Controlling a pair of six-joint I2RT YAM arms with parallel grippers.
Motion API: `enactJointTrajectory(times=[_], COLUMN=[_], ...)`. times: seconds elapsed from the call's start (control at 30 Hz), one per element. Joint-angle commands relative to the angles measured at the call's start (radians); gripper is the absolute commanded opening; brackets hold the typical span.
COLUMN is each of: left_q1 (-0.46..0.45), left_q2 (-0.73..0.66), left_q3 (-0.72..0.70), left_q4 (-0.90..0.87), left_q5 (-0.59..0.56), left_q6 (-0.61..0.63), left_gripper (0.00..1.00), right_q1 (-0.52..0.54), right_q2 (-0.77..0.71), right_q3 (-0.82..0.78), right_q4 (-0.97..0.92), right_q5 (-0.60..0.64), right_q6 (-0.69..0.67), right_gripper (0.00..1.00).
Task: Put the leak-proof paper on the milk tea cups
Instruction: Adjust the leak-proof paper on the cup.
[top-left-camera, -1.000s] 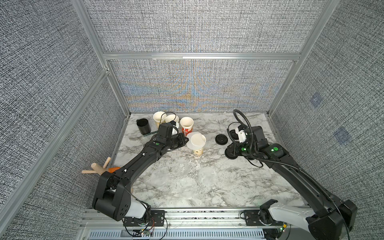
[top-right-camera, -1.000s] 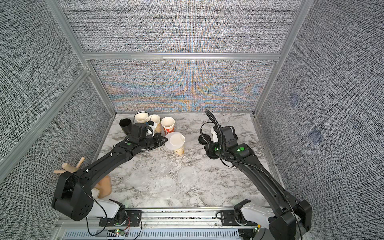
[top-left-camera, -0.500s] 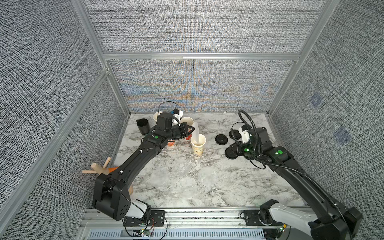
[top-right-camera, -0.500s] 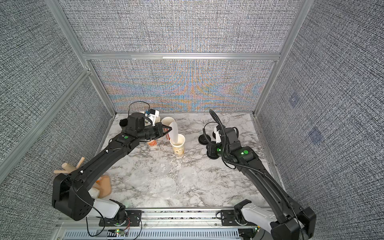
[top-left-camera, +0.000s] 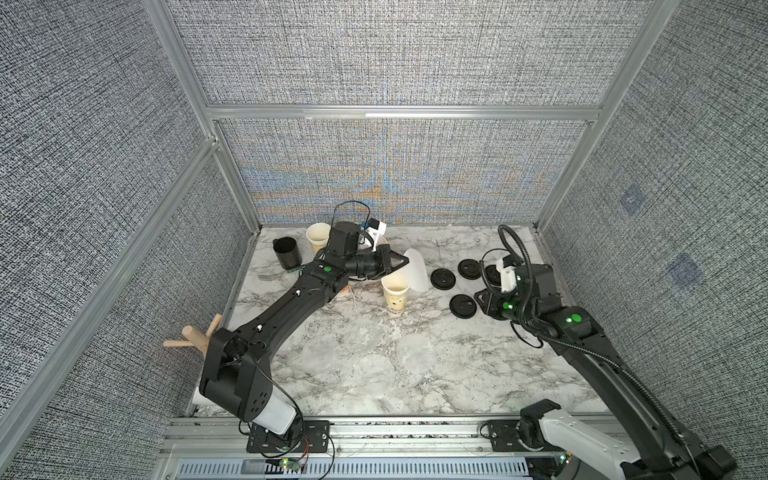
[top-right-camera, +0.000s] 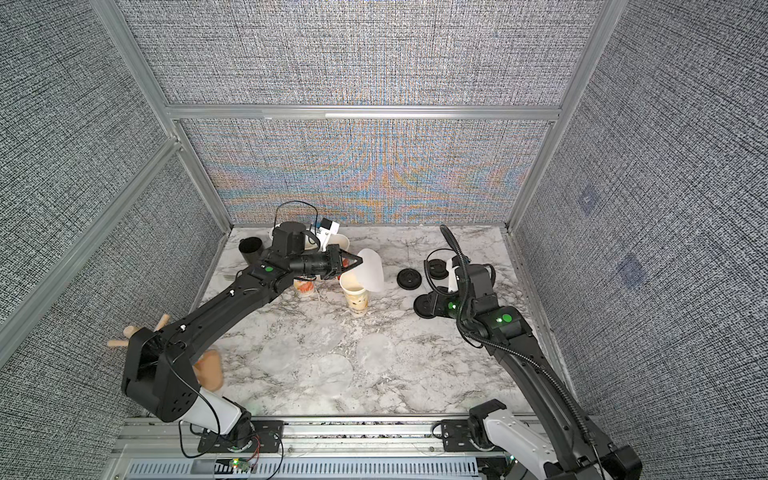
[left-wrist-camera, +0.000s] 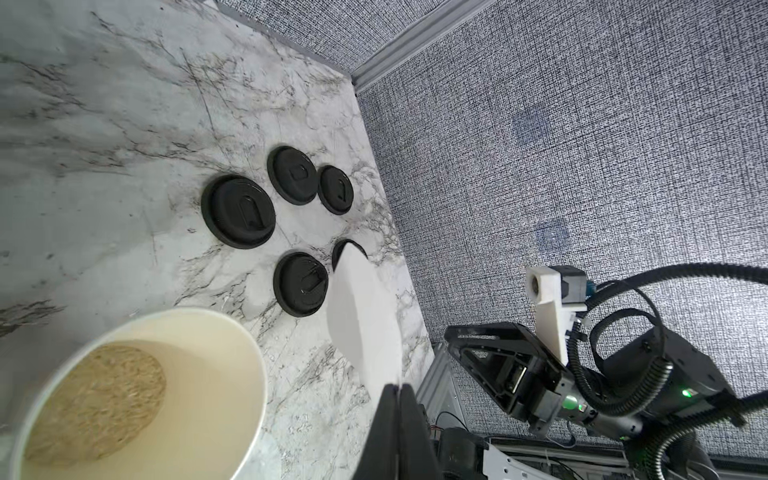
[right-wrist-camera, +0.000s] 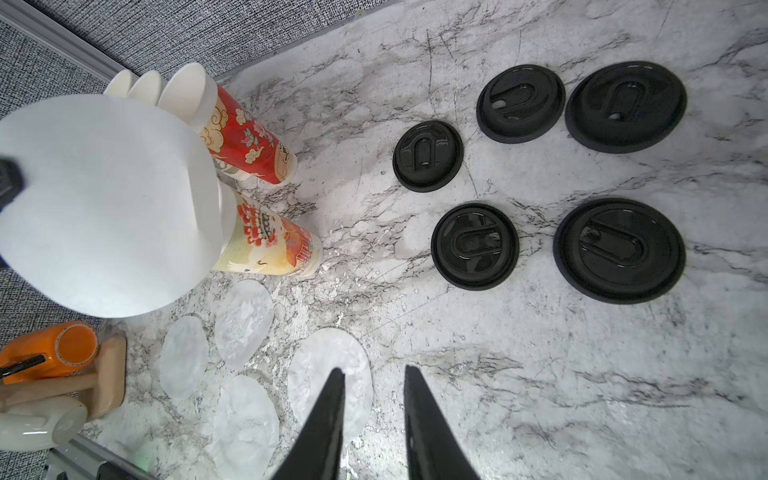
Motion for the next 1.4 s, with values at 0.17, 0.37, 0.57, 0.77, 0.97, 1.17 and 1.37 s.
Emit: enactJointTrajectory(times=[0.17,0.37,0.57,0.77,0.97,1.17,1.37], left_q1=[0.003,0.004,0.006,0.007,0.006,0.007,0.007], left_q2=[0.033,0.034,0.015,0.027,0.039,0.042,0.036], left_q3=[0.011,-0.002,0.017,0.016,0.022,0.039,0.043], left_q4=[-0.245,-0.272,-0.327,-0.328,-0.324,-0.331,-0.344], left_q5=[-0.224,-0.282,-0.341,-0.349,-0.361,-0.361,-0.365], left_q6=[0.194,0.217,0.251,0.257,0.262,0.269,0.276], left_gripper=[0.0,0.0,0.0,0.0,0.0,0.0,0.09], right_q1=[-0.007,-0.007,-0.007,-0.009,-0.009,-0.009,-0.009], right_q2=[0.015,0.025,0.03,0.036,0.038,0.038,0.039], right_q3=[0.003,0.008,0.004,0.0,0.003,0.002,0.002], right_q4=[0.033,0.031,0.033,0.035,0.033,0.031,0.031], right_q5=[-0.018,-0.025,-0.026,-0.032,-0.032,-0.032,-0.032], right_q6=[-0.003,-0.006,-0.007,-0.009,-0.011,-0.012,-0.012], right_gripper=[0.28,0.28,0.28,0.28,0.28,0.28,0.28])
